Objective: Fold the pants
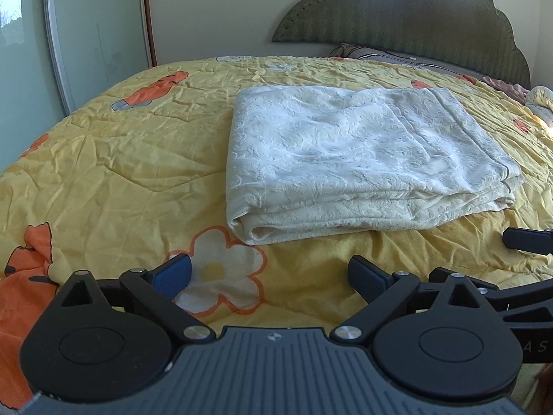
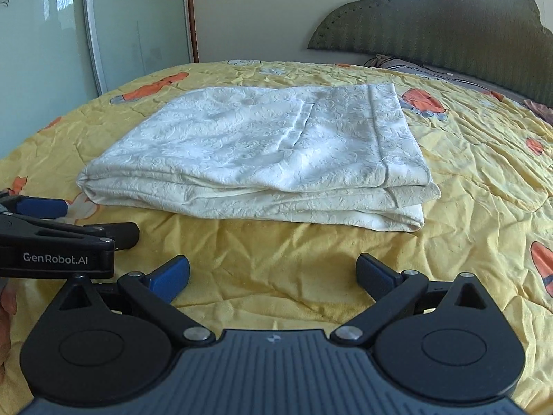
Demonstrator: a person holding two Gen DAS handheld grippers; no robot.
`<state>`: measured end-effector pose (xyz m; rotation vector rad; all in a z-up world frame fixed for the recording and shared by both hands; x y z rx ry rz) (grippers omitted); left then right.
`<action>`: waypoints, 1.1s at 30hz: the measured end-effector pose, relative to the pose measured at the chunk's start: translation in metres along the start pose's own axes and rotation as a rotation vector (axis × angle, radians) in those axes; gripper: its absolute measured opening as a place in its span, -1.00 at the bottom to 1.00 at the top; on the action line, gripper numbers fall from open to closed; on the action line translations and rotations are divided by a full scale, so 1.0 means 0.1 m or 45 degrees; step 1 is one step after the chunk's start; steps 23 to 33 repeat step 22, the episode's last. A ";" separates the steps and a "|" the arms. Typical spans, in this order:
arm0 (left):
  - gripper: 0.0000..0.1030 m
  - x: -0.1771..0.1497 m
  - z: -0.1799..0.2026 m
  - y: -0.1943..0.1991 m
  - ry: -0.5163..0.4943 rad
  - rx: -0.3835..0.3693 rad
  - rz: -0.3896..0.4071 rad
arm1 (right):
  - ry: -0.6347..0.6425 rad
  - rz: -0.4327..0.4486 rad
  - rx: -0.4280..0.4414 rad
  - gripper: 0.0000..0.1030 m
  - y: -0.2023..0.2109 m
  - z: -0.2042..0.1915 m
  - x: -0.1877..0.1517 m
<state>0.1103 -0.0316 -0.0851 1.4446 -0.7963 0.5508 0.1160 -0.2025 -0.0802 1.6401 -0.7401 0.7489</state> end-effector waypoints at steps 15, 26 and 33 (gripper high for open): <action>0.99 -0.02 -0.01 -0.01 0.024 -0.009 0.002 | -0.004 0.004 -0.004 1.00 0.00 -0.01 -0.01; 0.99 -0.01 -0.03 0.01 0.023 -0.027 0.001 | -0.005 0.004 -0.002 1.00 0.00 -0.02 -0.01; 0.99 -0.01 -0.03 0.01 0.023 -0.027 0.001 | -0.005 0.004 -0.002 1.00 0.00 -0.02 -0.01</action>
Point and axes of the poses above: each gripper's, at about its wrist camera, not at the fingertips, and y roughly against the way its jaws point, z to its right, x to its top, the point moved 5 cm from there along -y, roughly the way its jaws point
